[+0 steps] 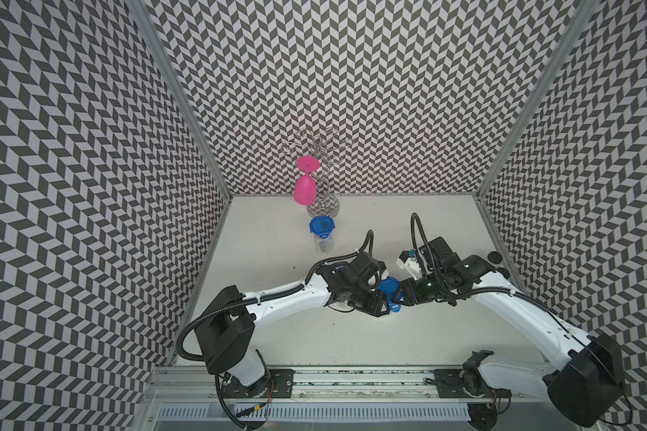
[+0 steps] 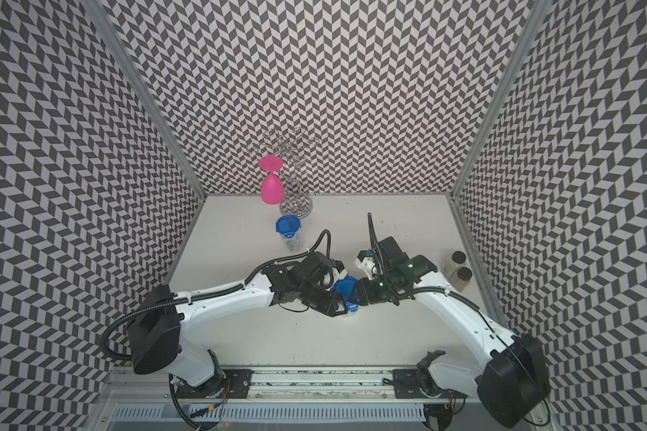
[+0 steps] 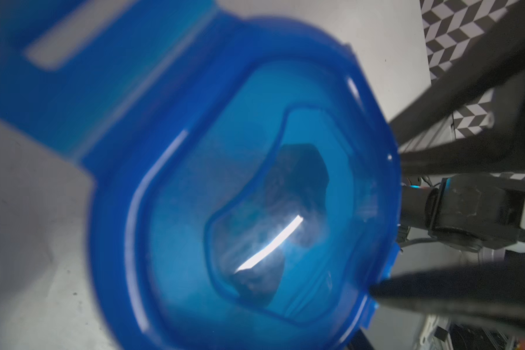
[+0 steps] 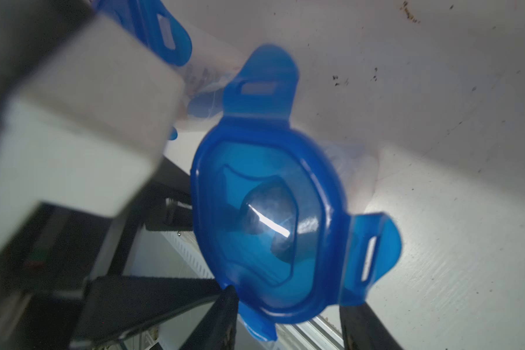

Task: Pack away toiletry kits
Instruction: Close the fastener on the container.

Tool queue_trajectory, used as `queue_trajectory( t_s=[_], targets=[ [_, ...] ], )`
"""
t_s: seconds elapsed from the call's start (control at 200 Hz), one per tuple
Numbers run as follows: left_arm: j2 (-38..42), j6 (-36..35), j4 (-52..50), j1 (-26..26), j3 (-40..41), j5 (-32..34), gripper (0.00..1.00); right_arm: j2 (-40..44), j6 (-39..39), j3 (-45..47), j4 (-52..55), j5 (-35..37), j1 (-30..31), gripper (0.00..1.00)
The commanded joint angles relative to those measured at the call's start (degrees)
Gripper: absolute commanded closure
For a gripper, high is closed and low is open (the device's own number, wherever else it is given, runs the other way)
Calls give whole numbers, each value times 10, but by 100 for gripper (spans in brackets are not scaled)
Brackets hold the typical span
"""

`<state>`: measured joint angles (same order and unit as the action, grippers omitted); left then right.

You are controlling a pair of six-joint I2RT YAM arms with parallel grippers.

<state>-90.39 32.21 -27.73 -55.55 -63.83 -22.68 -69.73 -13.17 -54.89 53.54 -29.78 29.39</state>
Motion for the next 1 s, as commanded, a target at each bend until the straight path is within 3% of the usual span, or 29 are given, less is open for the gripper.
queue_trajectory(
  t_s=[0.0,0.556,0.831,0.992],
  targets=[
    [5,-8,55,5,-11,10,56,-5,-1,-1,7,-19,4,48],
    [110,-44,-99,4,-17,11,56,31,-31,-68,55,72,3,48],
    [39,-63,-126,4,-122,113,53,16,-25,-121,64,155,-1,49],
    [-19,-63,-158,2,-172,183,53,-21,9,-122,48,147,-19,48]
  ],
)
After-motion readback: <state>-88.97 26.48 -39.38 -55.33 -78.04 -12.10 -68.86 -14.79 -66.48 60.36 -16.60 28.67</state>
